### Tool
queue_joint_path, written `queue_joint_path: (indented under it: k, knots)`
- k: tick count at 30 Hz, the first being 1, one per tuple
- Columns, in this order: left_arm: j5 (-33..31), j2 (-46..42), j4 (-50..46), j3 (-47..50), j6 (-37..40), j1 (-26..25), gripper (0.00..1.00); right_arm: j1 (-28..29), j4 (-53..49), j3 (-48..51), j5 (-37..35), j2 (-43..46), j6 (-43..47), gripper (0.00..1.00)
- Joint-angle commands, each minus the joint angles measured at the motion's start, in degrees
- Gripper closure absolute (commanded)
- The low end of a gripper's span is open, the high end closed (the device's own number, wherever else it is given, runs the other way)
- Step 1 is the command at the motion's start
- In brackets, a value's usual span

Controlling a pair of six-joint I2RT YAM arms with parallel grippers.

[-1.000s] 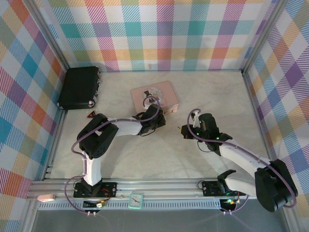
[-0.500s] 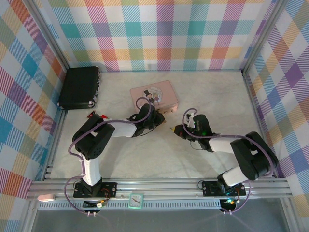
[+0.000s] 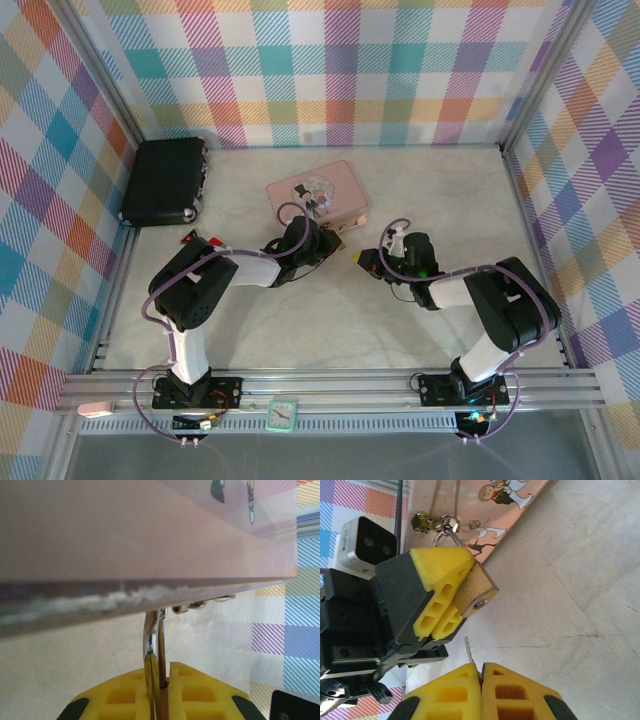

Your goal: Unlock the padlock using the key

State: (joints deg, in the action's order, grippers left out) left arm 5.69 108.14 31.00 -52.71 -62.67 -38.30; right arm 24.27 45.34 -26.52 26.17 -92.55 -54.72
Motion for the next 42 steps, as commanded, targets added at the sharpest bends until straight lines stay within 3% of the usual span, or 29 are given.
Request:
queue_joint_path:
  k: [1,28,42]
  knots:
    - [3.1,-2.7,5.3,0.8,-3.1,0.4,1.0,-0.3,3.6,-2.4,1.5,-1.7,-0.6,1.0]
    - [3.1,-2.3,7.0,1.3,-4.0,0.3,1.0,-0.3,10.8,-5.5,4.2,-9.1,-4.3,1.0]
    - [4.9,-3.6,9.3,2.3,-5.4,0.0,1.0,-1.8,18.6,-6.5,6.1,-13.7,-11.3,1.0]
